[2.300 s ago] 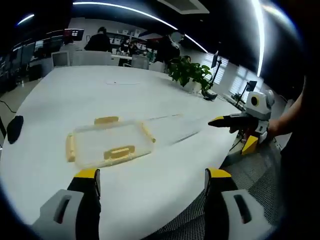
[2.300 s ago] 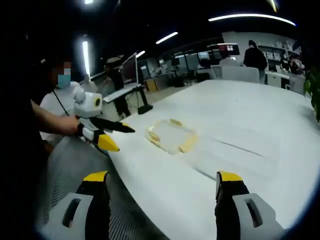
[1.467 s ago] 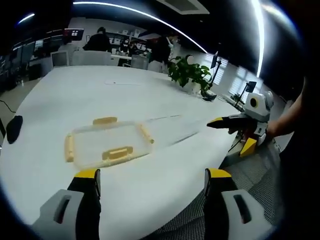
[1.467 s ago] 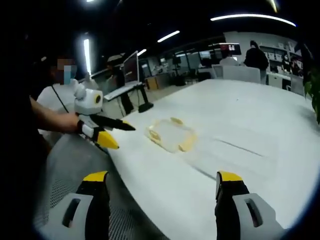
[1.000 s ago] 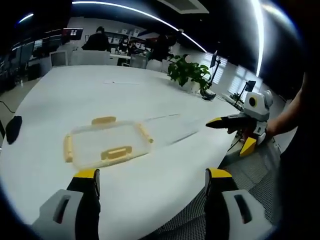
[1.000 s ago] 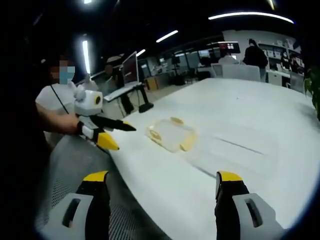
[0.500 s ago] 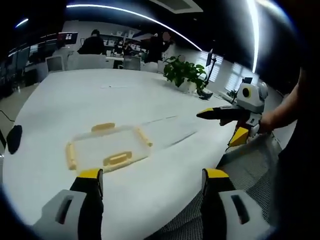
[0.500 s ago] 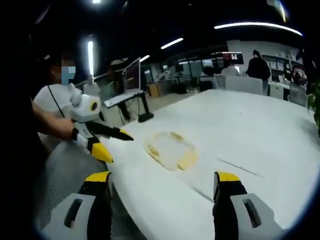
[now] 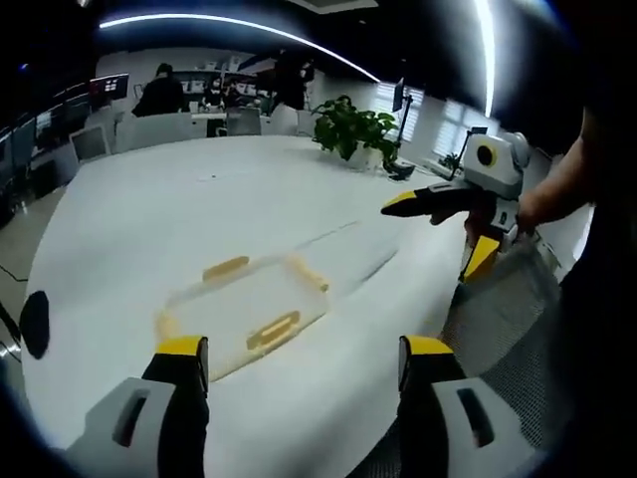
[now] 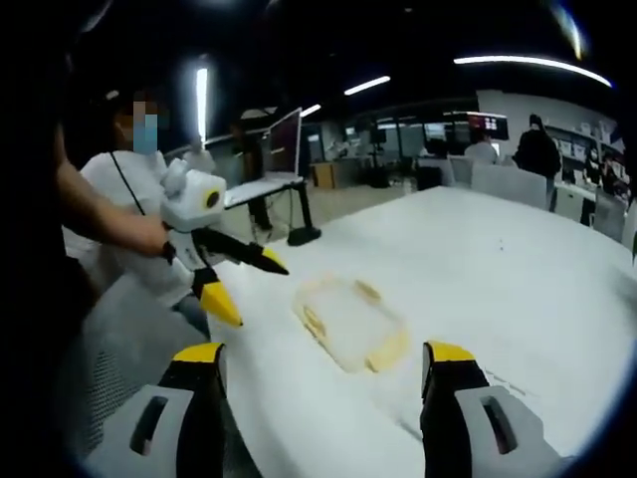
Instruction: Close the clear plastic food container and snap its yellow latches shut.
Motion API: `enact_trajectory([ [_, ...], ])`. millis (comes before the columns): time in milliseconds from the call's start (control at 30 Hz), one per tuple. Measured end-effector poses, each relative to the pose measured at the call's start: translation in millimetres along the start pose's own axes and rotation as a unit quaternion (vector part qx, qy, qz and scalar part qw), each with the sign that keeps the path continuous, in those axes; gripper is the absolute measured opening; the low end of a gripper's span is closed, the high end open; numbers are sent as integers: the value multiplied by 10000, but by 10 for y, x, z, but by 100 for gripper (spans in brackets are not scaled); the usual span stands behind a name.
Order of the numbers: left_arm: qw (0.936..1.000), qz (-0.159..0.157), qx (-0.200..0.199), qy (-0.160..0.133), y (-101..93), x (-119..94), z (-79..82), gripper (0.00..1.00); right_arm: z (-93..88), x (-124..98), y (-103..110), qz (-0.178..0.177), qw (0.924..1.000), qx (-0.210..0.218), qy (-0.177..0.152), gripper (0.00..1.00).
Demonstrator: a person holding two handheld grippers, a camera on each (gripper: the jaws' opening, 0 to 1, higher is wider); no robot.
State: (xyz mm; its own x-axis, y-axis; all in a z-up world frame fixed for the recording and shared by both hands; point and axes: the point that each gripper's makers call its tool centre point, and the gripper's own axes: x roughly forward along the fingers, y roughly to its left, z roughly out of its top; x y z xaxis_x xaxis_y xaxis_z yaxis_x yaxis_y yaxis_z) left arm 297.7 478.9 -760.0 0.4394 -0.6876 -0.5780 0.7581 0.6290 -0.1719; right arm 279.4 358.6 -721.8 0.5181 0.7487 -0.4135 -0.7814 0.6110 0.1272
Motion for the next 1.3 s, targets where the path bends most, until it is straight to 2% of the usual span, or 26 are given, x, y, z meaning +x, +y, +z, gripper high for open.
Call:
enact_trajectory([
  [233,9994,-49,225,260,266,9,-82,76,23,162,-90,-18,9996,-242,176,80],
  [500,9982,-204,386,414,500,30,-106,72,52,388,-168,28,9985,-412,352,79],
  [700,9946,-325,762,631,641,55,-181,74,33,540,-205,105,9965,-624,544,79],
  [867,9866,-610,1110,1030,737,102,-292,75,-45,660,-277,175,9932,-796,832,79],
  [967,9829,-665,1339,1080,795,133,-283,75,-71,708,-300,222,9914,-855,962,79],
  [1133,9787,-798,1490,1166,893,208,-277,75,-85,799,-411,216,9881,-998,1148,77],
  [1200,9760,-854,1583,1224,915,231,-294,75,-135,817,-437,255,9845,-1115,1329,77],
  [1267,9732,-895,1644,1334,944,260,-320,75,-144,842,-450,283,9832,-1180,1363,77],
  [1300,9700,-956,1745,1399,954,271,-334,75,-161,856,-457,314,9823,-1180,1422,77],
])
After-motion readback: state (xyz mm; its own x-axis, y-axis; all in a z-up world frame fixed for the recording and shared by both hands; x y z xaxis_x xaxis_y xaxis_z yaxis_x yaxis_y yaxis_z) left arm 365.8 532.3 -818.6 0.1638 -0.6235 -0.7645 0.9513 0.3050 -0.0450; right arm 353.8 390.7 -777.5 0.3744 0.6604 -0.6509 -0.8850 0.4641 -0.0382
